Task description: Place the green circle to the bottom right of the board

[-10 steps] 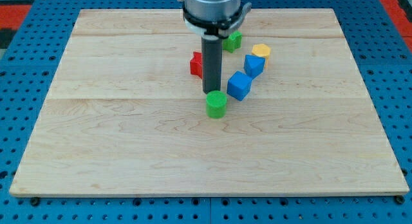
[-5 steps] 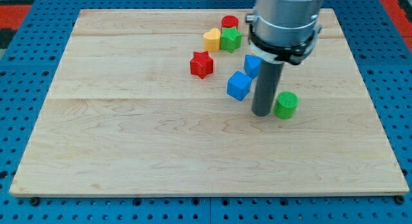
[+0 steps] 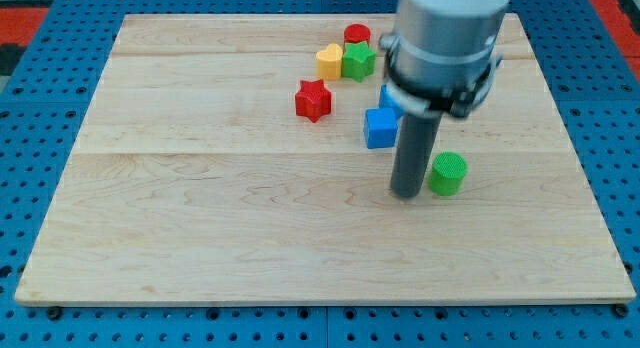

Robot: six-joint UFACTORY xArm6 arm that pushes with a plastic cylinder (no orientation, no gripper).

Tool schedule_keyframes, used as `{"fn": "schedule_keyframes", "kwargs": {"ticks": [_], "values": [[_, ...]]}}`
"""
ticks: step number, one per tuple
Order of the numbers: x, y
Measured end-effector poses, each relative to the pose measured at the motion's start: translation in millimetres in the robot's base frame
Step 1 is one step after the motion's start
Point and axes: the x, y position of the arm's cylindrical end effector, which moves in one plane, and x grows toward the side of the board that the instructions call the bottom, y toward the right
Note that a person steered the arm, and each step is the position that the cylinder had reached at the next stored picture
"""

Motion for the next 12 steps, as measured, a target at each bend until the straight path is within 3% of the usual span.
{"fn": "schedule_keyframes", "kwargs": {"ticks": [1, 2, 3, 4, 5, 6, 7, 8, 9, 10, 11, 12], "values": [[27, 43], [14, 13], [-28, -11], [-70, 5], [-66, 9], [-29, 60], [-34, 83], [-75, 72], [-82, 132], [-42, 162], [-32, 112], [-67, 107]]}}
